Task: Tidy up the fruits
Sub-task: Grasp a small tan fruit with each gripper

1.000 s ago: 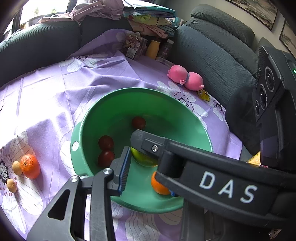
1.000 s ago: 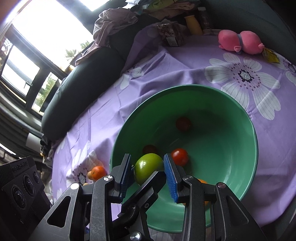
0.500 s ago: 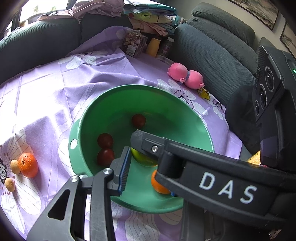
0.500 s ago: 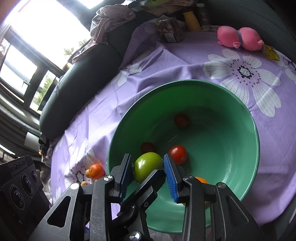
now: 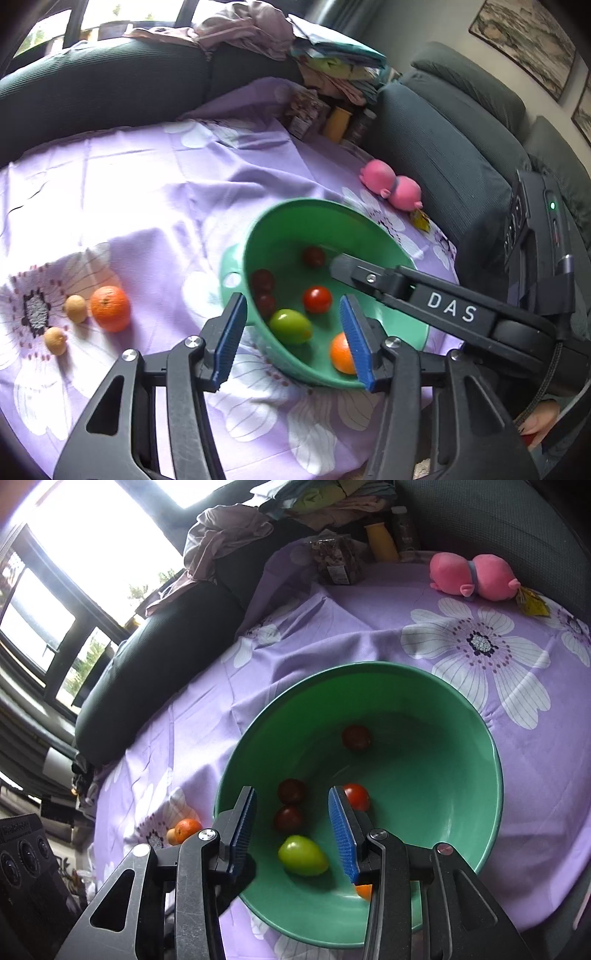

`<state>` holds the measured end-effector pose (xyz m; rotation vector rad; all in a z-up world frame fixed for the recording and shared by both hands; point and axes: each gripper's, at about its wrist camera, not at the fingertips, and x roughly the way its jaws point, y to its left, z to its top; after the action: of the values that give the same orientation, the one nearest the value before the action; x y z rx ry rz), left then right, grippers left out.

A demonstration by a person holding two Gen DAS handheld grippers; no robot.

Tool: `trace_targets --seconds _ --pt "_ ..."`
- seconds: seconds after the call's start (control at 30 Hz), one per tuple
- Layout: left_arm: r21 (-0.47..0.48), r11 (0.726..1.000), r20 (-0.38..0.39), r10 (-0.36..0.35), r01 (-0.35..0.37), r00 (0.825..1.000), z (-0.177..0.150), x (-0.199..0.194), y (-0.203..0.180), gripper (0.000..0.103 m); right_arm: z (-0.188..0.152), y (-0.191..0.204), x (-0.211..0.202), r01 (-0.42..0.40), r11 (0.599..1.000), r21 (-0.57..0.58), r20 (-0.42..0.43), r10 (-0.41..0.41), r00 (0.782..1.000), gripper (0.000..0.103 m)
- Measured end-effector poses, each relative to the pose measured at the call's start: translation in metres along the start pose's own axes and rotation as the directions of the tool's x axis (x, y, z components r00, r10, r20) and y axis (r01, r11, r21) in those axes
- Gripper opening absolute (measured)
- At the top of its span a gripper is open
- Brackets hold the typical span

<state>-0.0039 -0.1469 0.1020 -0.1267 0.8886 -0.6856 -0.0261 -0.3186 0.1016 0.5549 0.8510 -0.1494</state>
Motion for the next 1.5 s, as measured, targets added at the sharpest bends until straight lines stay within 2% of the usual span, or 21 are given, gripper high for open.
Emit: trace_targets --seconds 0.1,0.17,0.27,0.33,0.43,0.5,0.6,0.67,0.8,0.93,1.0,1.1,1.13,1.17,1.2,1.23,1.27,1.37,1.43,1.5 --pt "-0.081 0.992 0.044 0.102 -0.098 0.994 0.001 -0.022 0.028 0.056 0.000 0.007 0.000 0.017 0.999 -0.028 0.020 -0.017 1.000 0.041" --pt "-0.147 0.974 0.046 0.183 -0.175 0.982 0.000 -0.035 0.050 0.056 -0.001 0.013 0.000 0.020 0.999 -0.047 0.033 -0.019 0.999 0.041" --pt "-0.236 0.923 0.033 0.320 -0.304 0.947 -0.002 -0.055 0.086 0.056 -0.001 0.022 0.000 0.000 0.997 -0.079 0.046 0.003 0.999 0.041" --pt "-0.307 0.882 0.033 0.386 -0.358 0.922 -0.008 -0.069 0.108 0.056 -0.003 0.031 0.001 -0.005 0.995 -0.103 0.052 0.010 0.999 0.041" --pt "-0.421 0.834 0.028 0.404 -0.356 0.914 -0.027 -0.084 0.143 0.056 -0.006 0.049 0.004 -0.029 0.989 -0.148 0.059 0.038 0.998 0.041" --pt "-0.490 0.793 -0.011 0.410 -0.362 0.912 -0.037 -0.083 0.164 0.055 -0.010 0.063 0.008 -0.058 0.981 -0.188 0.050 0.069 0.996 0.041" --pt "-0.520 0.756 -0.065 0.429 -0.397 0.901 -0.041 -0.077 0.180 0.054 -0.016 0.088 0.018 -0.113 0.963 -0.246 0.013 0.120 0.993 0.041" --pt "-0.532 0.752 -0.056 0.427 -0.389 0.903 -0.043 -0.075 0.184 0.054 -0.021 0.108 0.028 -0.156 0.944 -0.291 -0.027 0.155 0.988 0.041" --pt "-0.521 0.749 -0.093 0.428 -0.410 0.899 -0.044 -0.059 0.185 0.053 -0.028 0.146 0.059 -0.223 0.911 -0.347 -0.122 0.192 0.974 0.041" --pt "-0.540 0.775 -0.066 0.349 -0.328 0.935 -0.044 -0.047 0.186 0.048 -0.040 0.169 0.091 -0.260 0.889 -0.377 -0.199 0.197 0.960 0.041" --pt "-0.535 0.782 -0.065 0.337 -0.318 0.939 -0.042 -0.041 0.184 0.046 -0.045 0.174 0.100 -0.265 0.885 -0.384 -0.220 0.191 0.957 0.041" --pt "-0.536 0.778 -0.094 0.331 -0.328 0.939 -0.043 -0.031 0.184 0.039 -0.046 0.178 0.115 -0.276 0.883 -0.380 -0.296 0.167 0.941 0.040" --pt "-0.539 0.771 -0.106 0.337 -0.339 0.936 -0.043 -0.027 0.185 0.034 -0.045 0.180 0.120 -0.273 0.885 -0.378 -0.311 0.156 0.937 0.040" --pt "-0.540 0.764 -0.116 0.348 -0.353 0.930 -0.043 -0.023 0.186 0.035 -0.043 0.181 0.124 -0.266 0.887 -0.377 -0.320 0.145 0.936 0.040" --pt "-0.546 0.765 -0.115 0.336 -0.342 0.935 -0.043 -0.020 0.188 0.033 -0.042 0.183 0.127 -0.266 0.887 -0.379 -0.329 0.139 0.934 0.039" --pt "-0.553 0.768 -0.112 0.314 -0.322 0.943 -0.043 -0.019 0.188 0.027 -0.041 0.187 0.132 -0.264 0.884 -0.386 -0.341 0.129 0.931 0.039" --pt "-0.557 0.773 -0.109 0.295 -0.304 0.949 -0.043 -0.018 0.188 0.025 -0.042 0.190 0.136 -0.254 0.881 -0.400 -0.348 0.110 0.931 0.039" --pt "-0.536 0.774 -0.113 0.330 -0.337 0.937 -0.044 -0.021 0.185 0.024 -0.049 0.197 0.149 -0.206 0.868 -0.452 -0.362 0.032 0.932 0.038" --pt "-0.546 0.767 -0.112 0.332 -0.337 0.937 -0.045 -0.023 0.186 0.024 -0.054 0.196 0.161 -0.185 0.870 -0.457 -0.387 -0.007 0.922 0.038" --pt "-0.556 0.757 -0.111 0.341 -0.342 0.934 -0.047 -0.029 0.189 0.024 -0.058 0.198 0.162 -0.178 0.858 -0.481 -0.367 -0.013 0.930 0.033"
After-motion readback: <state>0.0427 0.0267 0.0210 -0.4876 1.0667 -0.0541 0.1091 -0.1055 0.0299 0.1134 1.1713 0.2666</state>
